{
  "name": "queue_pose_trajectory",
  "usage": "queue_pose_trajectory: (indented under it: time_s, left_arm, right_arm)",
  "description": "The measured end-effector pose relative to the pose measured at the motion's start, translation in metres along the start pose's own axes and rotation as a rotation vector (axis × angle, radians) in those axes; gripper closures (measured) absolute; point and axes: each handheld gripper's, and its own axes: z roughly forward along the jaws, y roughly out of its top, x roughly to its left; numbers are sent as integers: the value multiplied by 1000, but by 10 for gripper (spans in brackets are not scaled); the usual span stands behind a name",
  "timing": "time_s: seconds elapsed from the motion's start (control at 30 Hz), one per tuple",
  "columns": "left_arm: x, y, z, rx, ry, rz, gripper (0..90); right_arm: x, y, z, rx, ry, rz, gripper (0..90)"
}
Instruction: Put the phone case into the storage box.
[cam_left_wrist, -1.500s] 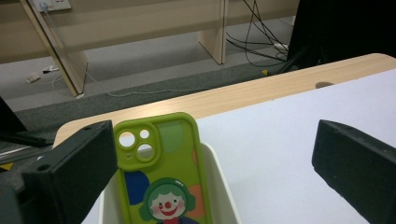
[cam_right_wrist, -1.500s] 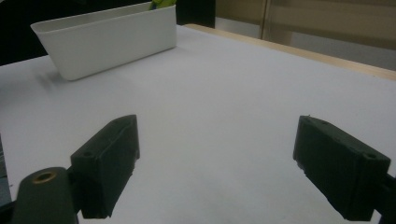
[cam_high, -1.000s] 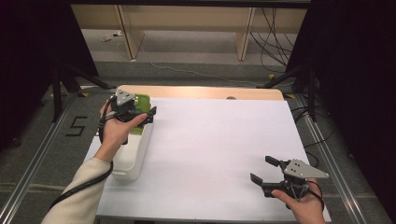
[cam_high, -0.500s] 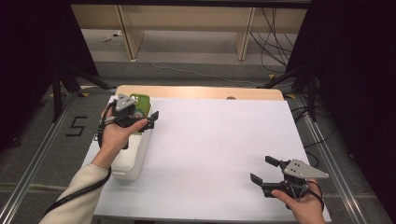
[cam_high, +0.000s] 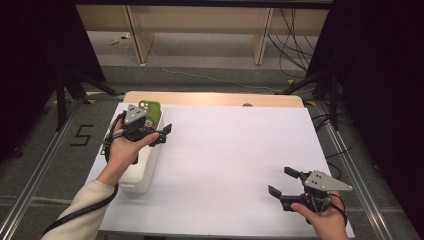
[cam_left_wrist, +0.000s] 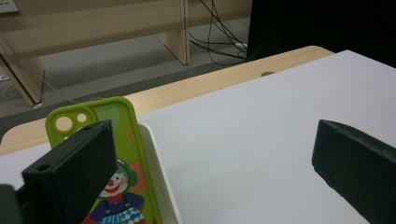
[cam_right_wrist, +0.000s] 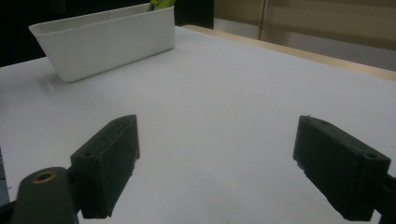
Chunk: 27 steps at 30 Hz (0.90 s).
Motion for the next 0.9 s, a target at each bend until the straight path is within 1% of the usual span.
queue_pose_trajectory:
  time_s: [0.1,0.17,0.23,0.33,0.37,0.4,0.47,0.5,0.53,0.6,0.63,0.8,0.9]
  left_arm:
    - [-2,0,-4,-4,-8,2,0]
    - [-3,-1,-5,-4,-12,11,0]
    - [-6,-2,-7,-3,-22,-4,1]
    - [-7,-4,-9,-7,-25,19,1]
    - [-7,-4,-9,-8,-37,18,1]
    - [-8,-4,-10,-11,-27,21,1]
    - [-8,-4,-11,-13,-29,21,1]
    - [-9,-4,-11,-12,-31,22,2]
    - [-9,-5,-10,-12,-45,23,2]
    - [-10,-5,-10,-13,-49,27,2]
    - [-10,-5,-11,-12,-38,27,2]
    - [-14,-6,-13,-24,-50,34,2]
    - [-17,-8,-13,-20,-60,39,2]
  right_arm:
    - [0,0,0,5,1,-1,157]
    - [0,0,0,-1,1,-2,157]
    - [0,0,0,1,-1,0,157]
    - [0,0,0,2,0,-1,157]
    - [0,0,0,-1,1,0,157]
    - [0,0,0,1,0,0,157]
    - [0,0,0,3,2,0,157]
    - [0,0,0,3,2,-1,157]
    - [0,0,0,3,1,-1,157]
    - [0,0,0,-1,1,2,157]
    - [0,0,0,-1,0,0,157]
    - [0,0,0,-2,2,-1,157]
    - [0,0,0,-1,3,-3,157]
